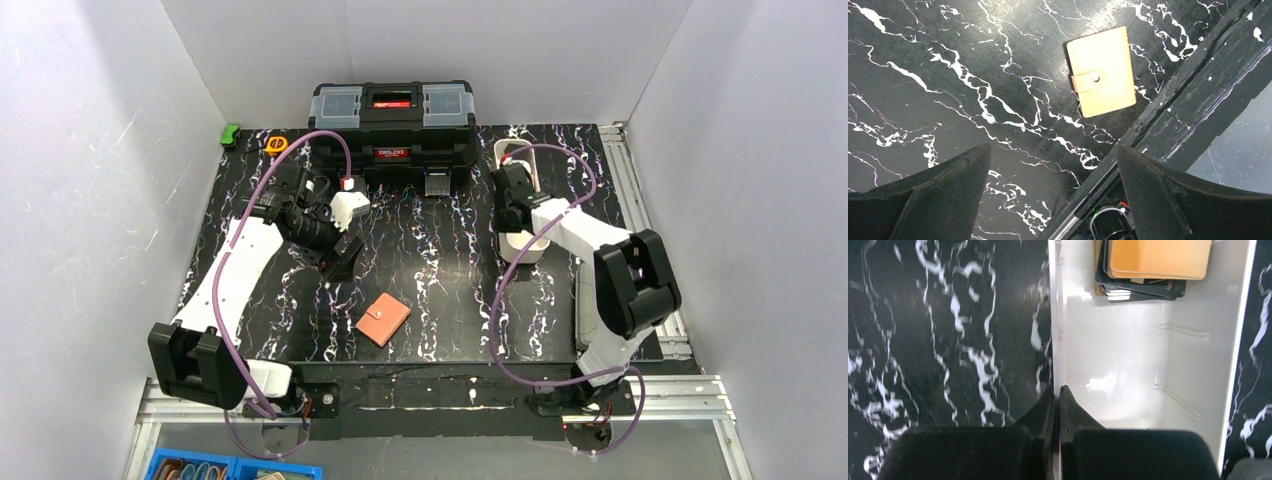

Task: Put the credit cards into the card holder
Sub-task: Move the storage box to the center of the board.

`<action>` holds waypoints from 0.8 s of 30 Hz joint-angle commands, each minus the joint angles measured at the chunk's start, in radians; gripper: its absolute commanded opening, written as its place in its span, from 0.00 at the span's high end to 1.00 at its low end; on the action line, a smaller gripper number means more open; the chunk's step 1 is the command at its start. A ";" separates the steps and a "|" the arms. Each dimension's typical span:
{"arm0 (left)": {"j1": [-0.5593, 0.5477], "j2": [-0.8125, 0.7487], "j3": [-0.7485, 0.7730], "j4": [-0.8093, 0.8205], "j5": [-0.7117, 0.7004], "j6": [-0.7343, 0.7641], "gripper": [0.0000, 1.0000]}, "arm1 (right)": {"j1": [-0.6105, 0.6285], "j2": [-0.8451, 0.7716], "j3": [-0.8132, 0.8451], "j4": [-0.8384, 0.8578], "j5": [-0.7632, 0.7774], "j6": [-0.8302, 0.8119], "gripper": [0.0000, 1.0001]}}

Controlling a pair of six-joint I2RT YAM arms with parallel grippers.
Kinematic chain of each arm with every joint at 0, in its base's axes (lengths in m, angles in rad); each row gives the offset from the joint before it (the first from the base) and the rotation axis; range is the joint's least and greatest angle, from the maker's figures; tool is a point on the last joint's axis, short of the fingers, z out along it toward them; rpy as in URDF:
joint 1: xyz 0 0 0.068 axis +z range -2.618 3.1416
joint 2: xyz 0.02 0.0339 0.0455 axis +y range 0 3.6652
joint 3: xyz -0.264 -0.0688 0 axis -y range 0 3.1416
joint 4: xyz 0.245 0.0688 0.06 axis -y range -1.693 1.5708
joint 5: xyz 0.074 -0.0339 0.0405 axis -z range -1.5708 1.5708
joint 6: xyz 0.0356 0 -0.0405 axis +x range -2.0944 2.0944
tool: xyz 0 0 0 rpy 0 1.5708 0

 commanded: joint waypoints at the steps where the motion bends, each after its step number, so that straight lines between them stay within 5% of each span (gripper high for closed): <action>1: 0.005 -0.021 0.017 0.000 0.009 -0.015 0.02 | 0.073 -0.148 -0.096 -0.037 0.046 0.071 0.99; 13: 0.007 -0.019 0.004 0.039 0.014 -0.016 0.02 | 0.469 -0.297 -0.310 -0.156 0.152 0.133 0.99; 19: 0.007 -0.020 -0.003 0.048 0.019 -0.020 0.02 | 0.526 -0.337 -0.324 -0.207 0.150 0.184 0.99; 24: 0.007 -0.027 -0.011 0.050 0.022 -0.022 0.02 | 0.522 -0.394 -0.213 -0.252 0.197 0.113 0.63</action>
